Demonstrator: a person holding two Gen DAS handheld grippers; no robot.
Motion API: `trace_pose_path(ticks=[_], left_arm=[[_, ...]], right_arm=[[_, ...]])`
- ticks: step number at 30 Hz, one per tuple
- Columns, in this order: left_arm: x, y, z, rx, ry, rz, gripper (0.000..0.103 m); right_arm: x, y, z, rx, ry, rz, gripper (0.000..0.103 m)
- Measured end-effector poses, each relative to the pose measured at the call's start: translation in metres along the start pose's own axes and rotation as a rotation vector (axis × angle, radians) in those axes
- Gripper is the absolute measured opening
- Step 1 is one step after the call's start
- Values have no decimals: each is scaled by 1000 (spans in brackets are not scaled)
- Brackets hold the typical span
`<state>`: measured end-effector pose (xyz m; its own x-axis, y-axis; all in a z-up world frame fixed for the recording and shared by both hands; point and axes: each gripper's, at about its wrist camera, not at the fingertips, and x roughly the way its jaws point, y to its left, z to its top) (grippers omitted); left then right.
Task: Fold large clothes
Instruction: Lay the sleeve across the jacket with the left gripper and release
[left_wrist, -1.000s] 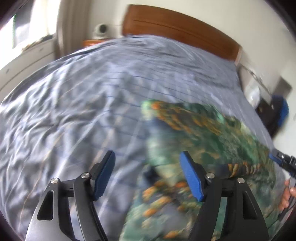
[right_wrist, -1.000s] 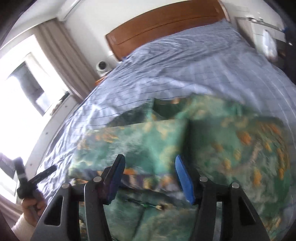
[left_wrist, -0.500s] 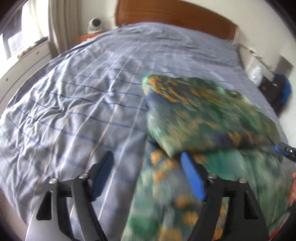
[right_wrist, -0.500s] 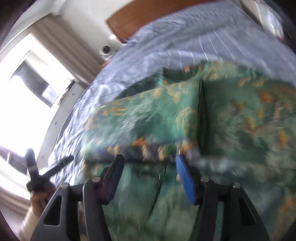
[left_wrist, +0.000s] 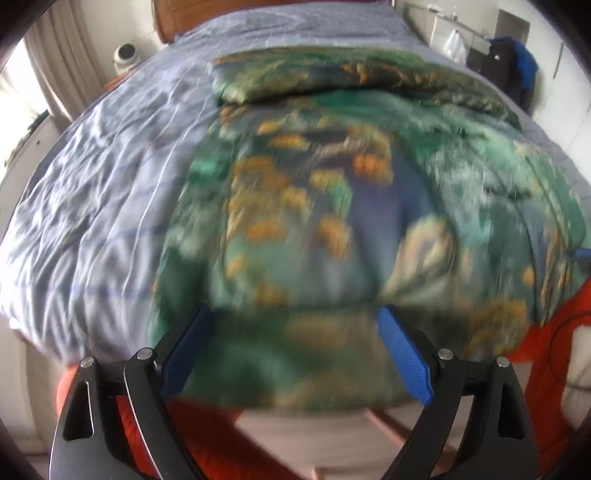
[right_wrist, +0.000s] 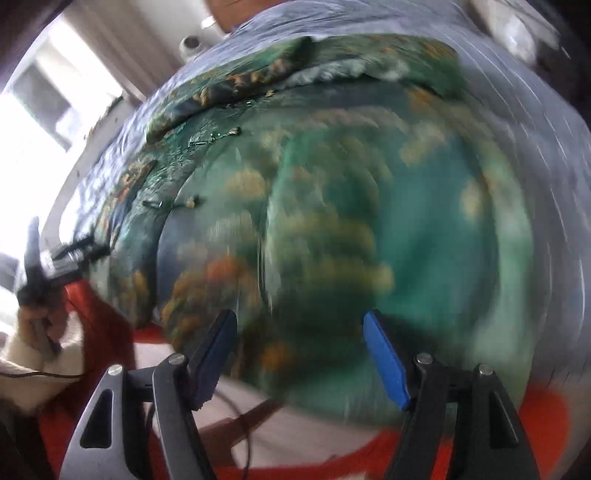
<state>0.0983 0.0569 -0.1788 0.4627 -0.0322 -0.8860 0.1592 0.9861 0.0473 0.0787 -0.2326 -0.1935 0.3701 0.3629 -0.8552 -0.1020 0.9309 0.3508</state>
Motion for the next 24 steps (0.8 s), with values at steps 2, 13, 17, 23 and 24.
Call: trace_pose_path(ticks=[2,13,17,23,24], left_arm=[[-8,8,-6,-32,-8,20,92],[-39,45,1,-217,-137,39,96],[-36,51,-1,-226,-133,83,96],[-35,55,-3,-208,-121,201,96],[-35,55,-2,-200,-124,218,96]], right_arm=[[-11,-7,-16,57,-27,2,71],[-58,-1,-17,125,-290,-67,88],[-62,-1,-17,135,-312,-94,89],[-58,-6,-17,143,-309,-187,89],[-58,-7,-16,144,-311,-191,89]])
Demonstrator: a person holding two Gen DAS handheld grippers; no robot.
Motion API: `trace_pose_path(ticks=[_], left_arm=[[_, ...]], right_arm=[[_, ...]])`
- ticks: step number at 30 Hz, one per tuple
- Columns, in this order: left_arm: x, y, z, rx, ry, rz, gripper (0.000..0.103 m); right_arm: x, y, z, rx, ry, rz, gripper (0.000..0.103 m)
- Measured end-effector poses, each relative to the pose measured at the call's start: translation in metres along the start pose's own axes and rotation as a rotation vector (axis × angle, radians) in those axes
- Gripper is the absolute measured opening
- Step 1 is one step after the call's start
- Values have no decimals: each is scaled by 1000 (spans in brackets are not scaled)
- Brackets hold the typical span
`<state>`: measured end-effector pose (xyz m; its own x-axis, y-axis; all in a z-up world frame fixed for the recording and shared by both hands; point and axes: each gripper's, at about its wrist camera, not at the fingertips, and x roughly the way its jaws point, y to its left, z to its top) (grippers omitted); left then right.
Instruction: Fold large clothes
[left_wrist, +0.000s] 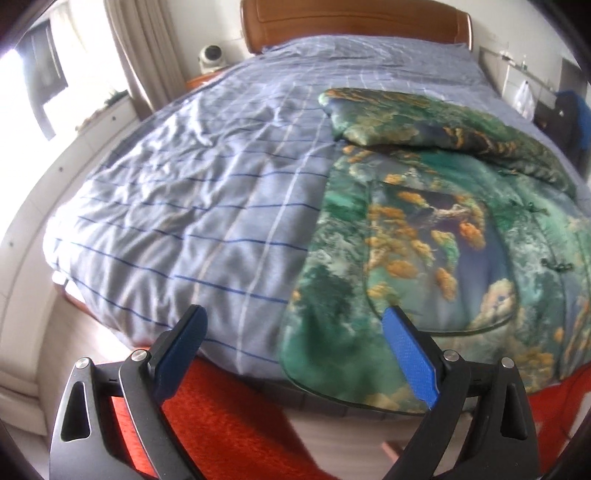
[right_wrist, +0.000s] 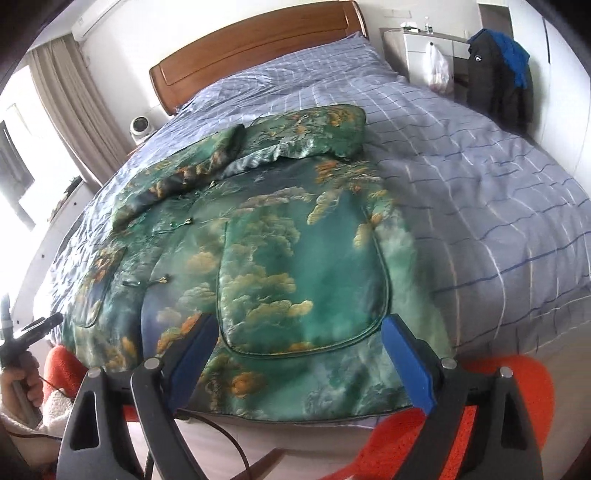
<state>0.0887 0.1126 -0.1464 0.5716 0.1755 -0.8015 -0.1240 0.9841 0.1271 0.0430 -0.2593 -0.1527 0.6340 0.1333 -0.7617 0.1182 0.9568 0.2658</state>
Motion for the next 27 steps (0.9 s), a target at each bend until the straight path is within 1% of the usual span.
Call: trace_pose_path(ticks=[6,13,16,18,21,22,25,27], left_arm=[[3,0,-1,21,-1,31,96],[9,2,-2,19,15,56,96],[9,5,-2,25,17,48,96],[11,15,-1,-4,27,-1,96],[27,37,1,-87,89,-138,97],[31,41,1,-103,104,-167,96],[48,44,1,-118,152,-257,97],[62,37,-1,-99,199,-308,96]], right_arm=[[-1,5,4,-33,-24,-33,92],[4,5,2,-21,-11,-25,92],[3,2,1,-9,-14,-17,92],[-3,-5,3,-9,-22,3,92],[-17,-24,7,-7,-48,-2,92],[-20,-31,8,-5,-50,-11,92],[-20,-55,11,10,1,-14,92],[-12,-67,9,8,52,19,92]])
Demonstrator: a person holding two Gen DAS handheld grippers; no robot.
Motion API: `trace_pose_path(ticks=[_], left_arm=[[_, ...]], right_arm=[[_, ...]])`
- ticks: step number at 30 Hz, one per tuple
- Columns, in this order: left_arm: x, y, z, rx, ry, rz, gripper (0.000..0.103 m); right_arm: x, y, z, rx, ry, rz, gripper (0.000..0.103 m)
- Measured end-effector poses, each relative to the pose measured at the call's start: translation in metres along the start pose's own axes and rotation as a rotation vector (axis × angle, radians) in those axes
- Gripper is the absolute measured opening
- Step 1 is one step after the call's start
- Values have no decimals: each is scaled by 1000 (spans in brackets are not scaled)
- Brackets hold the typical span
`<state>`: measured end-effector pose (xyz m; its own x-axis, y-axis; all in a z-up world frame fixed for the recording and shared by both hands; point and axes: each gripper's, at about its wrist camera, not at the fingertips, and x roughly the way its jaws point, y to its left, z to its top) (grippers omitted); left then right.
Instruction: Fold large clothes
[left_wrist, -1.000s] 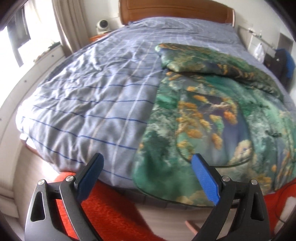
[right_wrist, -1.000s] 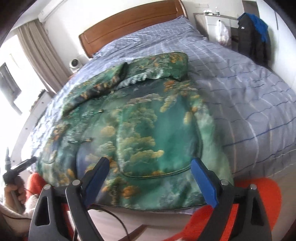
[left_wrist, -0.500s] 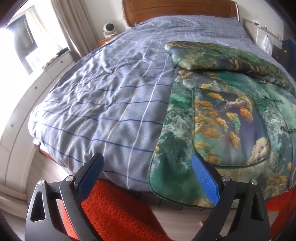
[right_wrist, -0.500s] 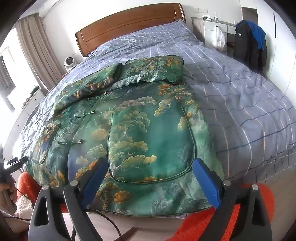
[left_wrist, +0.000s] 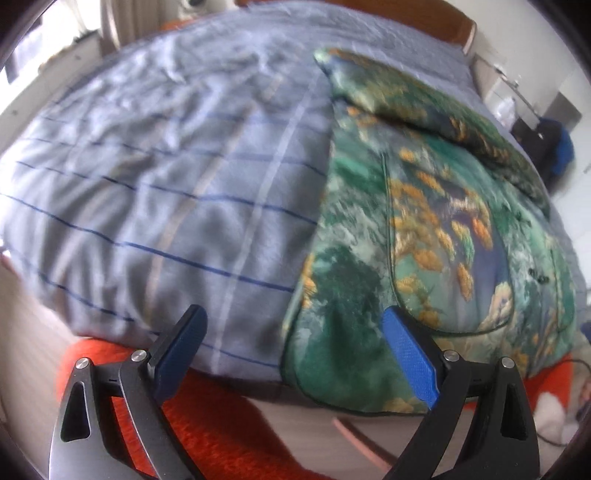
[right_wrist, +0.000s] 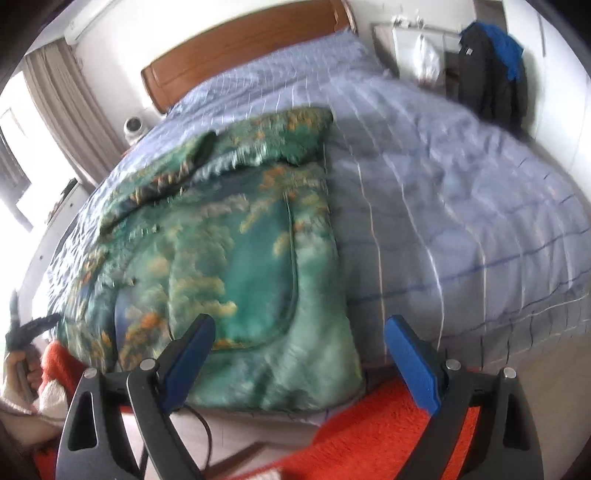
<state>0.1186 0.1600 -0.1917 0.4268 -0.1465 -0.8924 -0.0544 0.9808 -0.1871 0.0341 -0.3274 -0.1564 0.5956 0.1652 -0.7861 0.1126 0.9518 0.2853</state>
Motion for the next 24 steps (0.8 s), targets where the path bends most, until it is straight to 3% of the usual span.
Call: trace_pose_path(ticks=[7,8,9,10,12,16,17,21,24], left_arm=[[14,0,-4,-21,13,-67,96],[13,0,-5,-27,19,-84,91],[12,1,-7,-26,29,-106,86],[12,-2,-7,-18,48,-124,74],[14,-9,-10,17,97,-137,55],[15,-22,-12,69,137,-112,19],[13,-24,-9,68,143,-123,14],[-2,-24,0,65,139,-163,8],[-23,-18,13,10,114,-252,7]], right_arm=[[50,-20,1,20,170,149,92],[58,-20,1,28,196,167,92],[64,-17,0,30,224,198,82],[67,-13,0,22,244,240,74],[65,-2,-1,-33,256,219,32],[53,6,4,-54,271,222,24],[51,6,6,-54,270,225,22],[46,5,15,-48,287,256,19],[41,3,24,-24,292,306,18]])
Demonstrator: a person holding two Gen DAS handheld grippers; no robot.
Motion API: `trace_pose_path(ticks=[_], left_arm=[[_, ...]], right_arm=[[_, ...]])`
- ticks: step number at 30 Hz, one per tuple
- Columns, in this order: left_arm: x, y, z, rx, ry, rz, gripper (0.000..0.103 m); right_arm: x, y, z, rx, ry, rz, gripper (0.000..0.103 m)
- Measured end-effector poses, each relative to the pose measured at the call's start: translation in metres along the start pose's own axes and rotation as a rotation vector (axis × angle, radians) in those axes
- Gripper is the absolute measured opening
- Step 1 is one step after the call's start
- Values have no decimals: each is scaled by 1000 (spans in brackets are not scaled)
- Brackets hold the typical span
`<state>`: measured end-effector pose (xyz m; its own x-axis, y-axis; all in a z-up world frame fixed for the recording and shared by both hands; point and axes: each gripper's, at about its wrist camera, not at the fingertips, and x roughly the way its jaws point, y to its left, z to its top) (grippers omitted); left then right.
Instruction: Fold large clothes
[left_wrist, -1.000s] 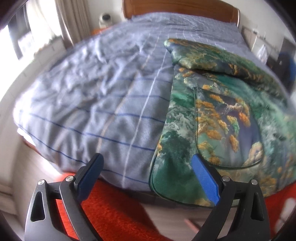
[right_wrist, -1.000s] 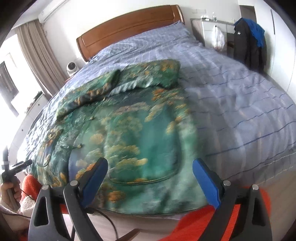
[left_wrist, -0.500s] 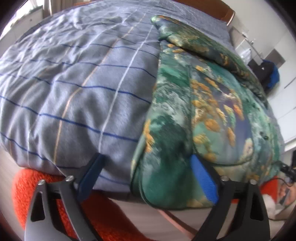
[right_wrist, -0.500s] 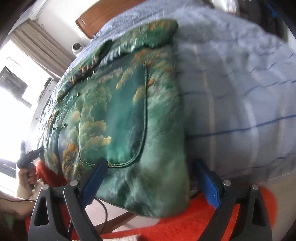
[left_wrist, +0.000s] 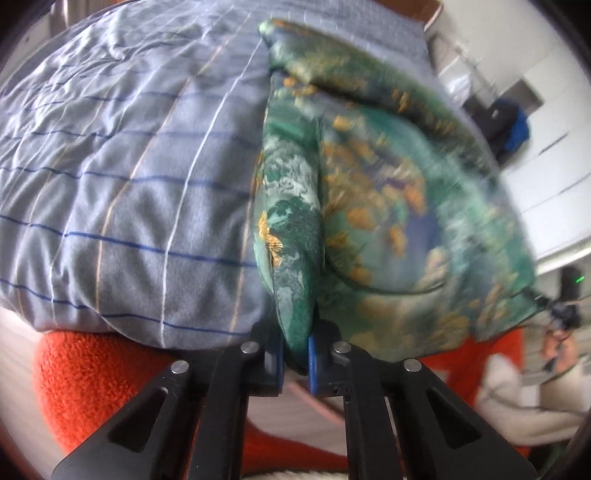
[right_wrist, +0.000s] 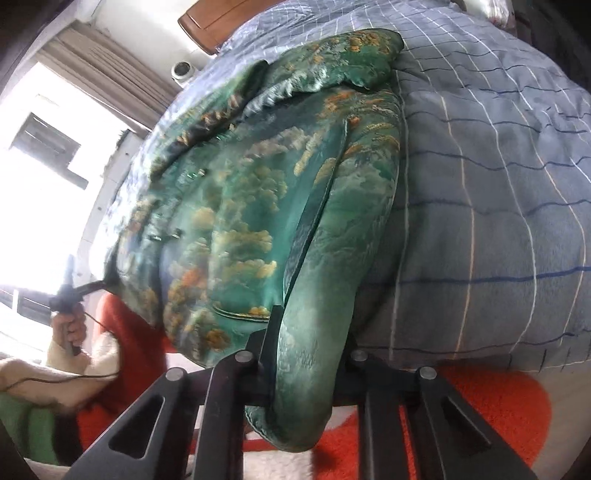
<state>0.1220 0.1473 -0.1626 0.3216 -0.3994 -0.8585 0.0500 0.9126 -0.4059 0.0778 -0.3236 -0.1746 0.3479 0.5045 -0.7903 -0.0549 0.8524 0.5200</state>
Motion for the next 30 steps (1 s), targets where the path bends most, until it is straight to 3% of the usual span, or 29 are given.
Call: trace_pose_path(ticks=[4,7,11,16,20,22,24,27,28,30], left_arm=[[-37,-6,27,-46,-111,-175,6],[-50,-11,53,-67,-171,-254,6],[-54,-28,120,-89,-251,-311,6],[-51,-32,216,-103,-327,-260,6],[-3,-34,303,-180,-331,-200,6],[27,-36,329,-195,-320,-146,6],[70,-36,351,-203,-294,-37,8],[137,-30,369,-226,-172,135,18],[152,-27,370,-224,-136,163,19],[156,-20,369,-225,-134,134,19]], right_arm=[[-18,1,16,46,-32,130,16],[-36,5,43,67,-100,255,15],[-52,8,88,104,-212,364,15],[-51,-4,179,139,-328,359,15],[-23,-33,263,206,-383,303,15],[-3,-49,296,230,-386,264,15],[36,-65,334,271,-371,201,15],[103,-94,364,397,-307,189,21],[119,-103,366,445,-296,203,24],[143,-123,365,561,-311,283,27]])
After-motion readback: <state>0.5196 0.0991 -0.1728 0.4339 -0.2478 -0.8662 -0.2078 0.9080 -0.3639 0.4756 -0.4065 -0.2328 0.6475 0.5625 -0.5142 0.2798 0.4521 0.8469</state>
